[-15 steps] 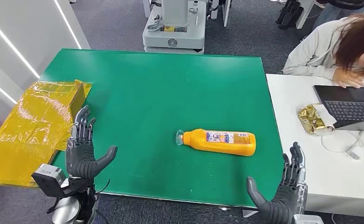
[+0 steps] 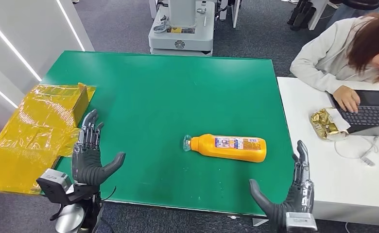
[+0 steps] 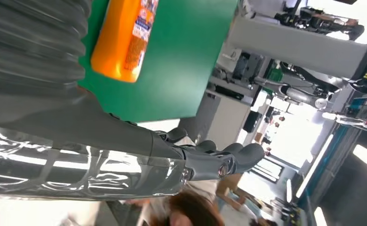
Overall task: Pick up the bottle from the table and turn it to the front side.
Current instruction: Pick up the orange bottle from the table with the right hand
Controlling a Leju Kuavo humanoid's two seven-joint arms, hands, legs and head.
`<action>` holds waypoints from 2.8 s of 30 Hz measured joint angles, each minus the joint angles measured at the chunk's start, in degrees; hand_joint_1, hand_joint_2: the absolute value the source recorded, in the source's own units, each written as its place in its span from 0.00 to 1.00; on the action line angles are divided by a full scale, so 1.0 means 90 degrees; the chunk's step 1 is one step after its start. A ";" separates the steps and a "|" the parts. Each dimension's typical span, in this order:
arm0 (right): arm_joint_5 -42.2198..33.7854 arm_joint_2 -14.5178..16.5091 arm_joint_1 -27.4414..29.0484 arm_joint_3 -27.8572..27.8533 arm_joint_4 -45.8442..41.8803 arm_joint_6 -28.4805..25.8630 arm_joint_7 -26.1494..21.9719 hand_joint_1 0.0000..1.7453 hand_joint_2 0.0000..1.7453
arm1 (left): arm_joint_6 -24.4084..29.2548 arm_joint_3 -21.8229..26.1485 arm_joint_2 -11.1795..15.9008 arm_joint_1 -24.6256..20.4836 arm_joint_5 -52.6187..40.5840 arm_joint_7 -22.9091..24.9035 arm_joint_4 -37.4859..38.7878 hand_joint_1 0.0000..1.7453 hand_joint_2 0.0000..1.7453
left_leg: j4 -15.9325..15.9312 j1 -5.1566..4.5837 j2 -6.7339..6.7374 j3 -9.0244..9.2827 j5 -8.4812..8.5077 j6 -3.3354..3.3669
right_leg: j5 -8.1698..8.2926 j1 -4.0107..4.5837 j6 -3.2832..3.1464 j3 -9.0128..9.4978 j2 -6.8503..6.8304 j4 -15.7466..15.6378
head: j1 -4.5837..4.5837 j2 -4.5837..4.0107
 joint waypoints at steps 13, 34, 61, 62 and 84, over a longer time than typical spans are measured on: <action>0.1554 -0.0465 -0.0406 -0.0276 0.0004 -0.0033 0.0768 0.00 1.00 | -0.0434 -0.0124 -0.0050 -0.0153 -0.0047 0.0035 0.0076 0.00 1.00 | 0.0001 0.0000 0.0000 0.0000 0.0000 0.0000 | 0.0000 0.0000 0.0000 0.0000 0.0000 -0.0001 | -0.0001 0.0000; 0.1524 -0.2084 -0.4012 0.1005 0.3131 0.2072 0.2041 0.00 1.00 | -0.0827 -0.0211 0.0002 -0.0557 0.0061 0.0017 0.0620 0.00 1.00 | 0.0008 -0.0001 0.0007 0.0001 0.0011 0.0006 | 0.0015 0.0000 0.0003 0.0006 0.0010 0.0004 | -0.0002 0.0000; 0.0672 -0.2220 -0.6574 0.3498 0.5832 0.4924 0.2333 0.00 1.00 | -0.1214 -0.0209 0.0221 -0.0580 0.0749 0.0374 0.0734 0.00 1.00 | 0.0010 -0.0001 -0.0001 -0.0001 0.0011 0.0006 | 0.0014 0.0000 0.0003 0.0002 0.0001 0.0003 | -0.0001 0.0000; 0.0638 -0.2231 -0.6624 0.3577 0.5876 0.4965 0.2358 0.00 1.00 | -0.1246 -0.0209 0.0225 -0.0599 0.0803 0.0403 0.0750 0.00 1.00 | 0.0011 -0.0001 -0.0001 -0.0001 0.0011 0.0006 | 0.0014 0.0000 0.0003 0.0002 0.0001 0.0003 | -0.0001 0.0000; 0.0546 -0.2356 -0.6870 0.4475 0.6231 0.5031 0.2663 0.00 1.00 | -0.1609 -0.0196 0.0214 -0.0760 0.1200 0.0614 0.1022 0.00 1.00 | 0.0012 0.0000 -0.0001 -0.0002 0.0011 0.0006 | 0.0014 0.0000 0.0003 0.0004 0.0002 0.0004 | -0.0002 0.0000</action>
